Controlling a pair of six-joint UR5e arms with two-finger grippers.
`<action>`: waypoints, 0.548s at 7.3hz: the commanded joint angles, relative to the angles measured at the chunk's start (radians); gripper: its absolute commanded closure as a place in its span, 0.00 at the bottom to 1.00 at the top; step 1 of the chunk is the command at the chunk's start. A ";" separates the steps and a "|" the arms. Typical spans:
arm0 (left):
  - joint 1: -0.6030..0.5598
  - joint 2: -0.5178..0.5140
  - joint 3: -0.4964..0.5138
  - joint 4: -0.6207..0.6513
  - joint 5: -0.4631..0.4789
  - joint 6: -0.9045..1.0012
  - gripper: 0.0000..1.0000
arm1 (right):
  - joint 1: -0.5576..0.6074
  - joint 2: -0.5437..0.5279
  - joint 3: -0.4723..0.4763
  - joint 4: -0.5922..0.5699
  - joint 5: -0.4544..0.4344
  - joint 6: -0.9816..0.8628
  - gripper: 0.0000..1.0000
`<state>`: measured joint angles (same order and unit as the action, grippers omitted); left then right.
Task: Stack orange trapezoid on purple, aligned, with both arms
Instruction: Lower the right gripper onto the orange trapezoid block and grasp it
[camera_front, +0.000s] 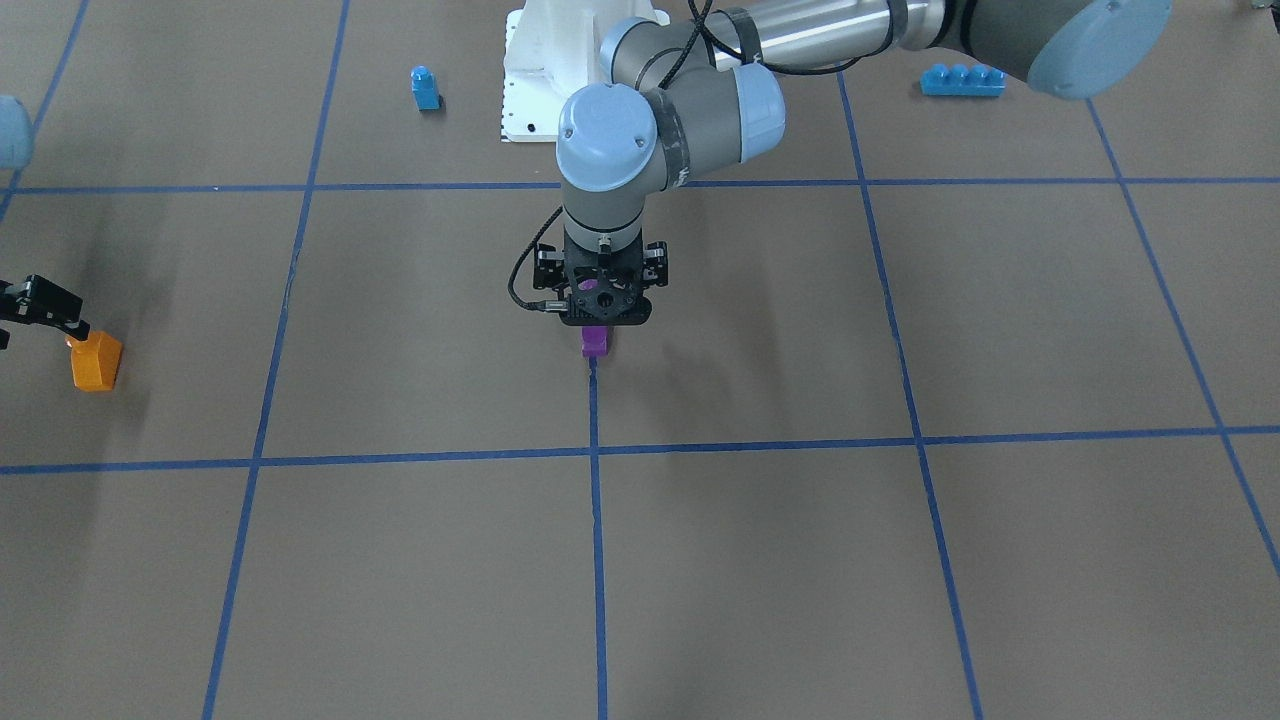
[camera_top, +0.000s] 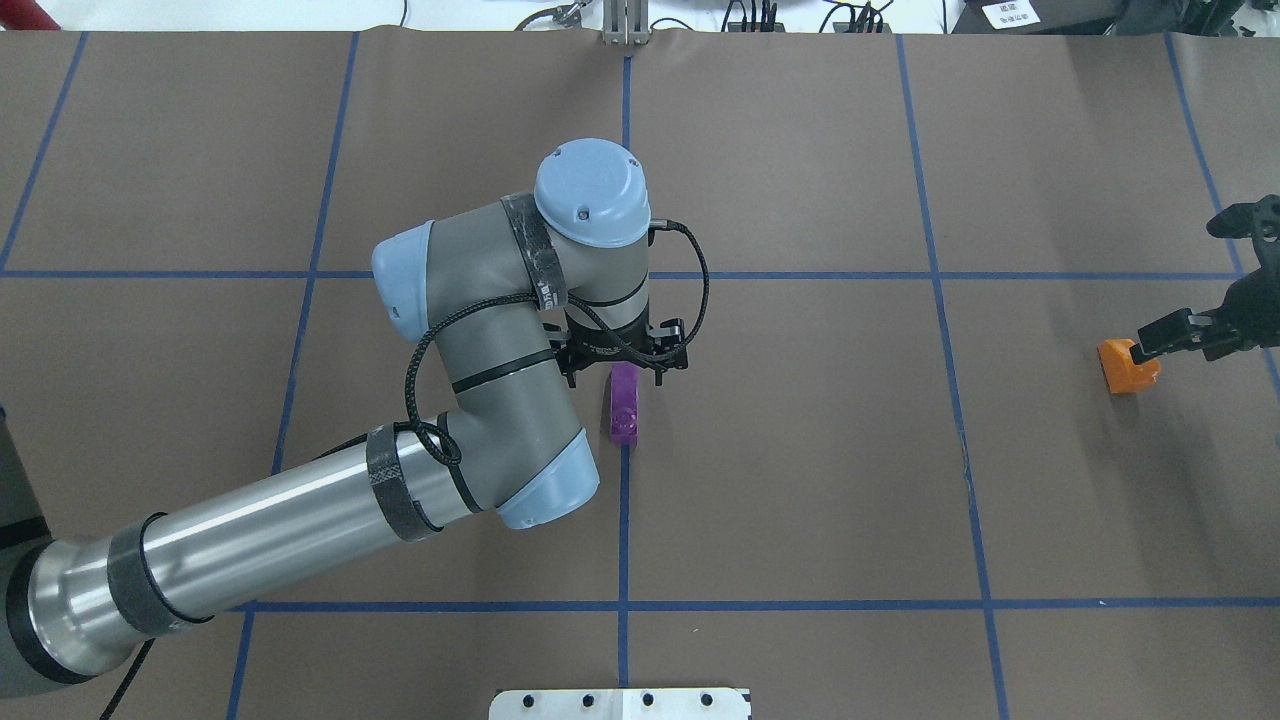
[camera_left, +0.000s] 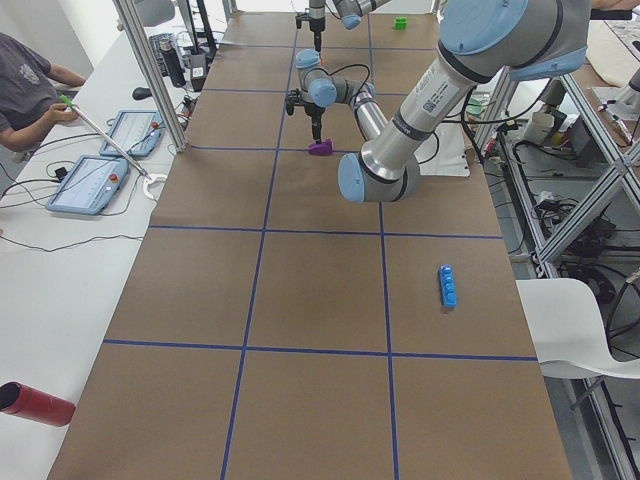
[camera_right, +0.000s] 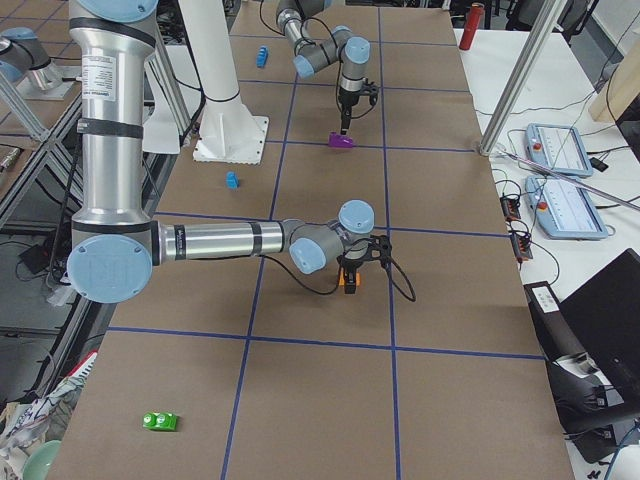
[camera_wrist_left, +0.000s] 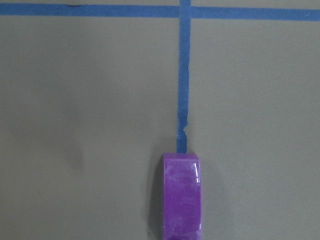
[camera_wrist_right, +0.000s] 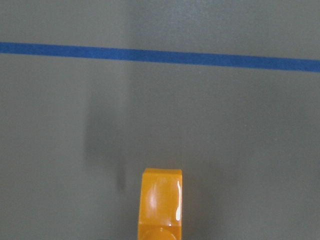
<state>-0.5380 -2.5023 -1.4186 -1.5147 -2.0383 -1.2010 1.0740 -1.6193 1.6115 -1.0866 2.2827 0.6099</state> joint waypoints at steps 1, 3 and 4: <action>0.001 0.000 -0.003 0.001 0.001 -0.020 0.00 | -0.037 0.030 -0.056 0.025 -0.002 0.005 0.01; 0.000 0.002 -0.002 0.001 0.001 -0.020 0.00 | -0.049 0.055 -0.079 0.025 -0.005 0.002 0.87; 0.001 0.002 -0.002 0.001 0.001 -0.020 0.00 | -0.049 0.047 -0.081 0.027 -0.005 0.002 1.00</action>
<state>-0.5373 -2.5006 -1.4207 -1.5141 -2.0371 -1.2210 1.0263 -1.5690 1.5352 -1.0611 2.2784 0.6121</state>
